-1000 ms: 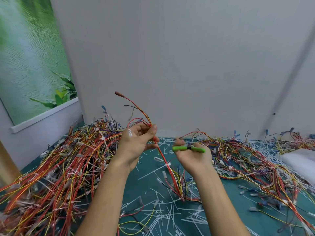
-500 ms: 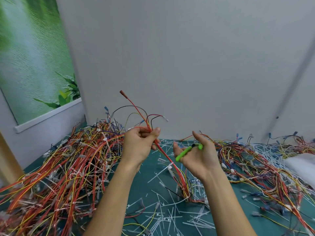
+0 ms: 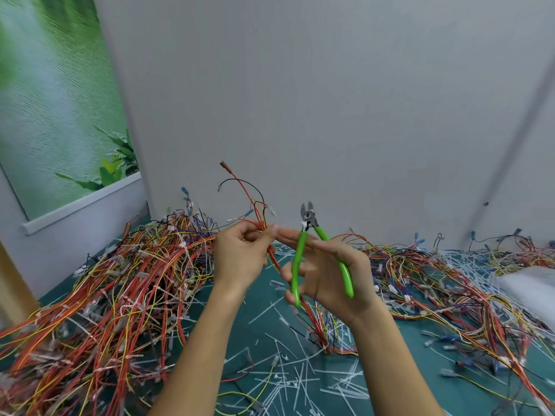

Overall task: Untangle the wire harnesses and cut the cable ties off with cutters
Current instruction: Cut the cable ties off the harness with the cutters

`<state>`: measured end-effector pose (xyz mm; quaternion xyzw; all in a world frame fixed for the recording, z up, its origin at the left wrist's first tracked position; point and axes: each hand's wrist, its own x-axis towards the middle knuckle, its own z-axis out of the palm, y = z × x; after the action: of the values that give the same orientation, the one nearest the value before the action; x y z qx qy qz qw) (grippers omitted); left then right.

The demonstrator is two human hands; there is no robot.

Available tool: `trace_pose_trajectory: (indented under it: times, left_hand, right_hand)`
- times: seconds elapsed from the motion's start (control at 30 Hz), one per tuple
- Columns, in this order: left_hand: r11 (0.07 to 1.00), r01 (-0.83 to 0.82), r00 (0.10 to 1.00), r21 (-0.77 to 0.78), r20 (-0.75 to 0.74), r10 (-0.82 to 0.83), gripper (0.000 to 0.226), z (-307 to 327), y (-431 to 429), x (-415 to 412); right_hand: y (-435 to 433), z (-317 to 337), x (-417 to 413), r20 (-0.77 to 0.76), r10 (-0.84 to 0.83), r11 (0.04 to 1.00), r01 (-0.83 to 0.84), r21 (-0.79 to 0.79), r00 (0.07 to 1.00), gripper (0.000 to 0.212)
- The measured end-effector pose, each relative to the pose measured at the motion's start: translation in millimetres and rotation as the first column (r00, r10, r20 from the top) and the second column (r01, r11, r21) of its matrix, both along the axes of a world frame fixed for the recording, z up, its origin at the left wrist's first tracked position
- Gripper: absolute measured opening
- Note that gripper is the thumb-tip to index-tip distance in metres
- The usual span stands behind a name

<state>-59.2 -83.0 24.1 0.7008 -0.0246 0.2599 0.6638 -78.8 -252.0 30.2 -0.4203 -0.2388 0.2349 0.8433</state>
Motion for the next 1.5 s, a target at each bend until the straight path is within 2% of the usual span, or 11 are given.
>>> trace_pose_trajectory:
  times: [0.13,0.33,0.5,0.7,0.9,1.13,1.27,1.33,1.4,1.47,1.5]
  left_hand:
    - [0.999,0.028,1.0,0.043,0.005,-0.029,0.008,1.4,3.2,-0.7]
    - [0.991,0.13,0.991,0.018,-0.023,-0.13,0.009,1.9,4.4,-3.1]
    - [0.935,0.298,0.95,-0.191,-0.035,-0.31,0.018,7.1,3.8,-6.1]
    - [0.91,0.32,0.946,-0.262,0.028,-0.324,0.021,9.2,0.6,-8.2]
    - [0.955,0.247,0.968,-0.163,0.079,-0.237,0.01,6.1,0.3,-6.1]
    - [0.983,0.172,0.982,-0.067,0.094,-0.165,0.023,4.4,7.9,-1.4]
    - [0.991,0.137,0.985,0.002,0.108,-0.136,0.019,2.0,4.4,-0.1]
    - [0.991,0.127,0.984,0.031,0.118,-0.13,0.015,1.2,2.4,-0.9]
    - [0.99,0.116,0.985,0.078,0.118,-0.125,0.014,0.9,0.2,-2.1]
    - [0.986,0.088,0.987,0.142,0.119,-0.105,0.014,1.2,-3.6,-4.1]
    - [0.982,0.064,0.988,0.175,0.13,-0.087,0.014,1.8,-6.2,-5.5]
  right_hand:
    - [8.1,-1.8,-0.3,0.025,-0.045,0.999,0.045,-0.023,0.999,0.056]
    - [4.8,-3.0,3.0,0.023,-0.083,0.997,0.083,0.0,0.996,0.057]
    - [-0.1,-2.0,4.4,-0.01,-0.111,0.993,0.111,0.049,0.994,0.058]
    - [-6.9,0.8,4.4,-0.016,-0.069,0.994,0.07,0.087,0.998,0.062]
    - [-16.3,1.6,8.5,-0.02,-0.108,0.989,0.11,0.096,0.994,0.059]
    - [-25.4,-0.6,12.9,-0.094,-0.286,0.951,0.294,0.095,0.954,0.066]
    - [-22.2,-0.8,15.4,-0.102,-0.348,0.934,0.354,0.046,0.932,0.057]
    - [-16.4,-0.8,15.6,-0.053,-0.429,0.903,0.427,-0.047,0.902,0.057]
    - [-7.4,-2.0,14.6,0.055,-0.559,0.812,0.56,-0.166,0.827,0.06]
    - [1.8,-5.8,12.7,0.186,-0.646,0.711,0.672,-0.209,0.741,0.062]
    - [5.6,-7.6,11.0,0.232,-0.654,0.69,0.693,-0.206,0.72,0.061]
